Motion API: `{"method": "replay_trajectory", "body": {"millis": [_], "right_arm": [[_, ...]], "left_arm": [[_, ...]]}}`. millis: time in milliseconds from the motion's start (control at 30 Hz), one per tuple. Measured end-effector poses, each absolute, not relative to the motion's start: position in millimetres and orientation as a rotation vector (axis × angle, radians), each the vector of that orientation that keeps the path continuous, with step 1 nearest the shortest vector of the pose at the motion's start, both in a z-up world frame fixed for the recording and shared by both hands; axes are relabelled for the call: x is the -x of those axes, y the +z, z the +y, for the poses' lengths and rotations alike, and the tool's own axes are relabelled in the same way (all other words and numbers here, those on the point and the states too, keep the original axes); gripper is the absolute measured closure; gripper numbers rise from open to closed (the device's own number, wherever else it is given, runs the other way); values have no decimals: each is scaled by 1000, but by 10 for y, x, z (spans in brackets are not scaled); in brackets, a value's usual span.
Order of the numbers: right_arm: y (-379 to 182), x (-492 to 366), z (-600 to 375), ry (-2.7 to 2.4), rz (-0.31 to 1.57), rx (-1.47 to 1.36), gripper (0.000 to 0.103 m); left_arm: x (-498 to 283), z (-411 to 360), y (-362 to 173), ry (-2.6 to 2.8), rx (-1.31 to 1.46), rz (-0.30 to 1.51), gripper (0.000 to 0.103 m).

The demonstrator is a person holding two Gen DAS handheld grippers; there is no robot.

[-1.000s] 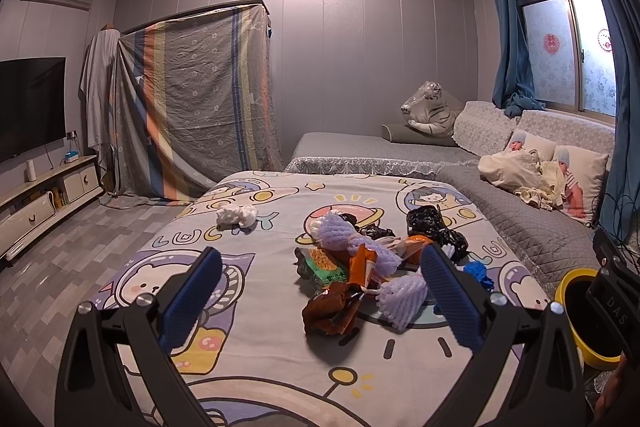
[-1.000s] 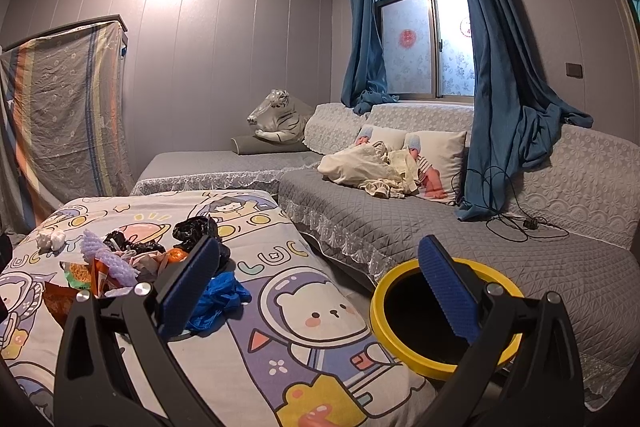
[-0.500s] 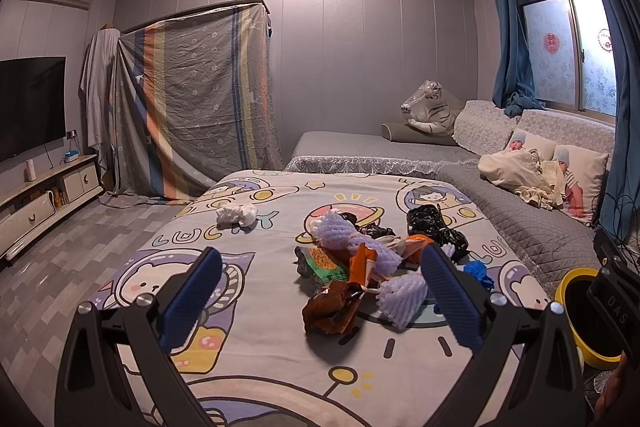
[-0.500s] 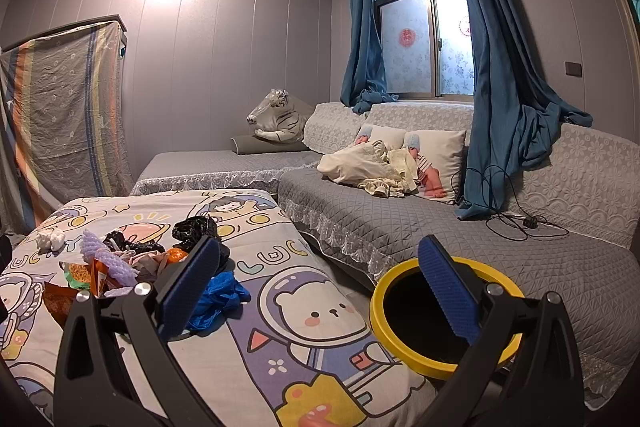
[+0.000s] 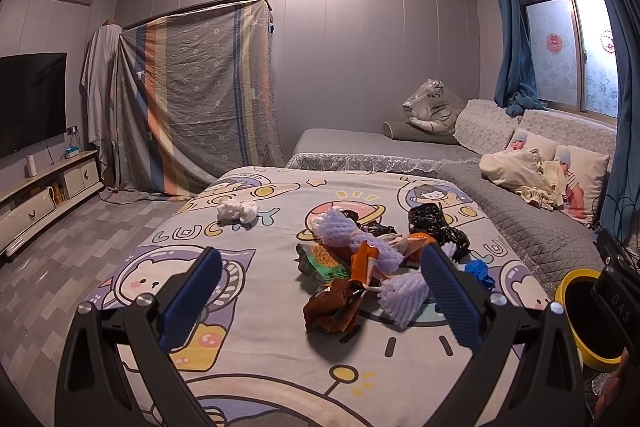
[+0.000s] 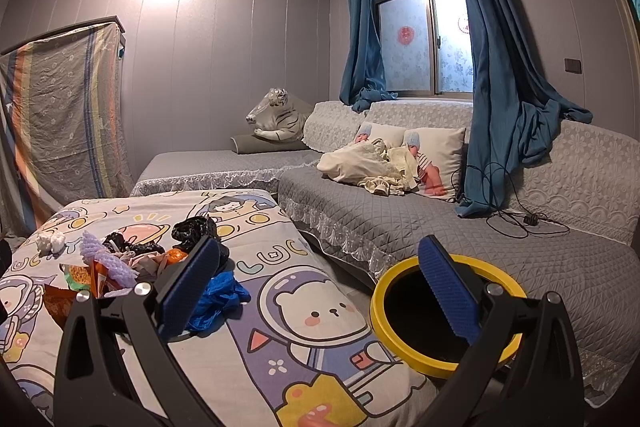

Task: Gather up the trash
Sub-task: 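Grasp the orange snack wrappers with the left gripper while the right gripper grasps the blue glove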

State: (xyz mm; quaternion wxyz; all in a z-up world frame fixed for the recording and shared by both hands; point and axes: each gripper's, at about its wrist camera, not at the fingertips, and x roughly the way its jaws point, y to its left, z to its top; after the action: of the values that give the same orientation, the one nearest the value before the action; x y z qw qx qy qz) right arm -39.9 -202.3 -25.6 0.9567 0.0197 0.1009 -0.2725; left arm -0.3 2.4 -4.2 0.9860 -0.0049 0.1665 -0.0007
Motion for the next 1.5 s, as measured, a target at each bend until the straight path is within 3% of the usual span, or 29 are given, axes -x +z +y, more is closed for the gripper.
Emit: {"method": "replay_trajectory", "body": {"millis": [700, 967, 1333, 1500], "right_arm": [[-495, -138, -2419, -232, 276, -144, 8], [-717, -597, -2379, -126, 434, -38, 8], [-926, -1170, -2374, 12, 651, -13, 8], [-1031, -1358, -2329, 49, 705, -1, 8]], "left_arm": [[-286, 183, -322, -93, 118, 494, 7], [-507, 179, -441, -167, 133, 531, 7], [-898, 54, -525, -269, -173, 536, 7], [-1132, 75, -673, -312, -146, 630, 7]]}}
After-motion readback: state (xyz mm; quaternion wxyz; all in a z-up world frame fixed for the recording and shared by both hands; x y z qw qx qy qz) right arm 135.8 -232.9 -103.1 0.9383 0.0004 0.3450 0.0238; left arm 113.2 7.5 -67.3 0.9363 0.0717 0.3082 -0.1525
